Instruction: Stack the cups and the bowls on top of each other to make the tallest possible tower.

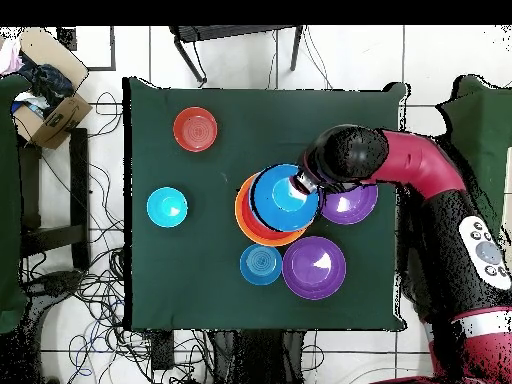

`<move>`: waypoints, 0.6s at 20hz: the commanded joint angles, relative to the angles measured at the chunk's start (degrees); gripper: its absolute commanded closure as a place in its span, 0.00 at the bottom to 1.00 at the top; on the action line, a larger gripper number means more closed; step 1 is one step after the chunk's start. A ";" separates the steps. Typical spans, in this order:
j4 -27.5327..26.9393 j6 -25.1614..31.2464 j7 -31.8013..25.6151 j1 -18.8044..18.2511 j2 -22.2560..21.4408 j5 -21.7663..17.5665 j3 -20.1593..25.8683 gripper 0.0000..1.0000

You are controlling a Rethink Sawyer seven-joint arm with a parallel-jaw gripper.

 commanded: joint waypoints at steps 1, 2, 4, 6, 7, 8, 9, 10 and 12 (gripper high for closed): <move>2.22 -1.22 5.84 2.76 1.04 -1.41 -3.21 1.00; 2.33 -1.28 5.79 2.82 1.00 -1.43 -3.21 1.00; 2.32 -0.92 5.72 2.85 0.99 -1.36 -3.29 1.00; 2.28 -0.97 5.79 2.91 1.09 -1.42 -3.36 1.00; 2.26 -1.06 5.77 2.94 1.14 -1.46 -3.36 1.00; 2.23 -1.05 5.66 2.94 1.15 -1.49 -3.34 1.00; 1.98 -0.89 5.66 3.09 1.27 -1.46 -3.35 1.00; 1.99 -0.86 5.54 3.03 1.20 -1.41 -3.28 1.00; 2.04 -1.06 5.46 3.03 1.23 -1.37 -3.17 1.00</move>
